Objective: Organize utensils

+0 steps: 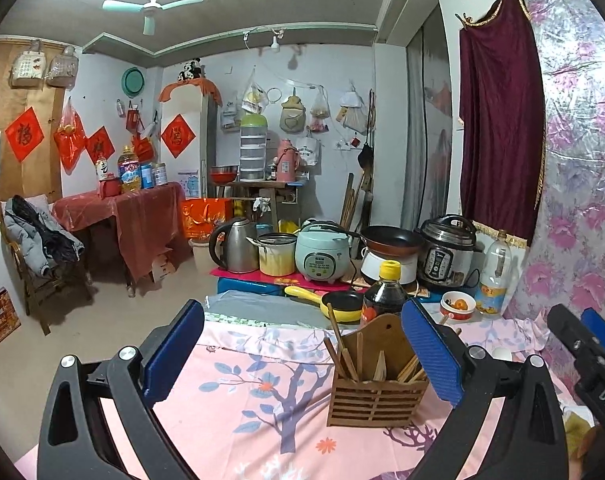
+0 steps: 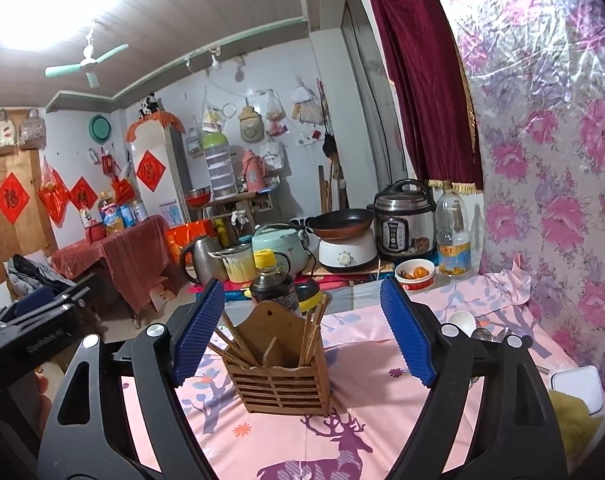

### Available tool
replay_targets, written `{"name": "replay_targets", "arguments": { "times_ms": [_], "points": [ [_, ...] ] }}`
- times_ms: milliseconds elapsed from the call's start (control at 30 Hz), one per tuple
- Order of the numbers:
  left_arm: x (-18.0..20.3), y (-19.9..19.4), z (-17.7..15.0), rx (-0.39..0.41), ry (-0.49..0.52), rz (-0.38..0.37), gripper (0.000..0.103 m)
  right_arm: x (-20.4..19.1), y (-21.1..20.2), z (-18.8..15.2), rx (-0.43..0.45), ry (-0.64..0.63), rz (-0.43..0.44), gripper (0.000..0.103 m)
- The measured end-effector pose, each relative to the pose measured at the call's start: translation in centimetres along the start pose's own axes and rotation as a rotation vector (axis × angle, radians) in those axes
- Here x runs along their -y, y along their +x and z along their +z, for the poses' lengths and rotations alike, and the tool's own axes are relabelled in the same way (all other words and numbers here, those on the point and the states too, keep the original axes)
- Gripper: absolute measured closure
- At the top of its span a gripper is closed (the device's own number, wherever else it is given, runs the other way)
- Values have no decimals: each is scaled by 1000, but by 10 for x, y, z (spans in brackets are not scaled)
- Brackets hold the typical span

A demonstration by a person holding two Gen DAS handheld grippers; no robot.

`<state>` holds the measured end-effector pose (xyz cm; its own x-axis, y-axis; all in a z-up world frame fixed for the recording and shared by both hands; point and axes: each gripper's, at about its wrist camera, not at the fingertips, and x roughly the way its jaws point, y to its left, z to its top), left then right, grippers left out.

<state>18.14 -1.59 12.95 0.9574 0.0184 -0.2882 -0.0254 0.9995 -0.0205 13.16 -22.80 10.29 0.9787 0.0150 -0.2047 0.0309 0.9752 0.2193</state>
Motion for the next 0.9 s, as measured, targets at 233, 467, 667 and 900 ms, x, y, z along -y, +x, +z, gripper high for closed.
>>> {"name": "replay_targets", "arguments": {
  "times_ms": [233, 467, 667, 900],
  "points": [
    [-16, 12, -71, -127, 40, 26, 6, 1, -21, -40, 5, -42, -35, 8],
    [-31, 45, -104, -273, -1, 38, 6, 16, 4, -76, -157, -62, -64, 8],
    [-20, 33, -104, -228, 41, 58, 6, 15, 5, -80, -168, -93, -104, 7],
    [-7, 21, -103, -179, 99, 61, 6, 17, 14, -83, -220, -101, -141, 7]
  ]
}}
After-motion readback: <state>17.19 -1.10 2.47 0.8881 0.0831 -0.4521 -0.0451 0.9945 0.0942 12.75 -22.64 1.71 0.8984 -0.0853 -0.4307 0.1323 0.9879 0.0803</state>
